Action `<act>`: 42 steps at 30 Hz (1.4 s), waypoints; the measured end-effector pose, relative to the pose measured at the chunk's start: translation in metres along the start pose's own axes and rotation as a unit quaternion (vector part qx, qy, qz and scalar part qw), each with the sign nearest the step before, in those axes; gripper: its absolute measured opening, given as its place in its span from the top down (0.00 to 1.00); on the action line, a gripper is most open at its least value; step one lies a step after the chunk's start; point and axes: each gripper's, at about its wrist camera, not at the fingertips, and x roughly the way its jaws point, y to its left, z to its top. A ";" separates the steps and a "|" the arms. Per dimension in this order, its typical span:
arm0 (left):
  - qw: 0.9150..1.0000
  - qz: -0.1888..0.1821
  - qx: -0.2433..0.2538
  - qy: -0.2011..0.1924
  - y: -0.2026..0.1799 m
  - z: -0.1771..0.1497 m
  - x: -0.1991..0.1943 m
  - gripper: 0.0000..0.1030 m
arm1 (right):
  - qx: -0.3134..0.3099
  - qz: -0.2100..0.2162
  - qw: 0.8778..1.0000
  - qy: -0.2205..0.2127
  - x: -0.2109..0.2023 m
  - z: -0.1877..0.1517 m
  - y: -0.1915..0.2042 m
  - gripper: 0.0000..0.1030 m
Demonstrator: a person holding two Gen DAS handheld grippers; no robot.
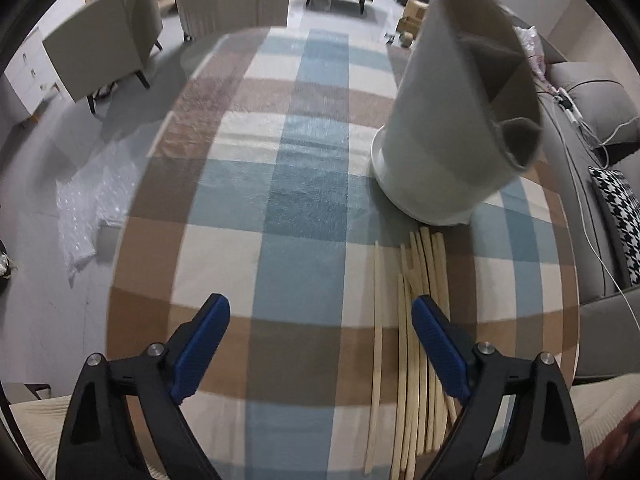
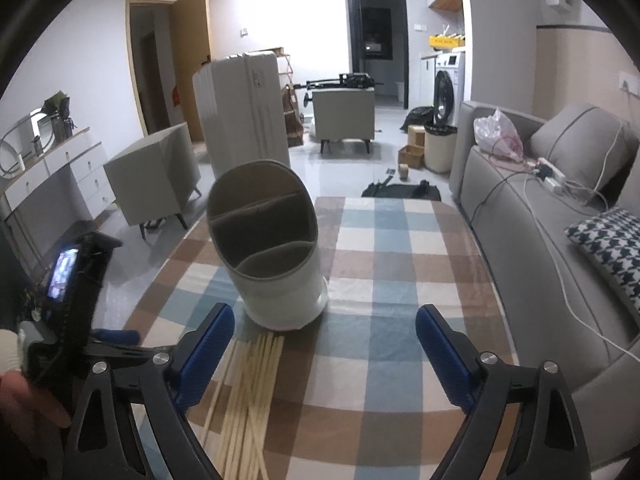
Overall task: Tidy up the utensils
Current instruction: 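Lower the left tool onto the chopstick bundle and close on one chopstick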
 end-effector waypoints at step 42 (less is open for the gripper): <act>0.996 -0.088 -0.032 0.010 0.040 -0.017 -0.074 1.00 | -0.030 0.073 0.983 0.165 0.070 -0.011 0.015 0.50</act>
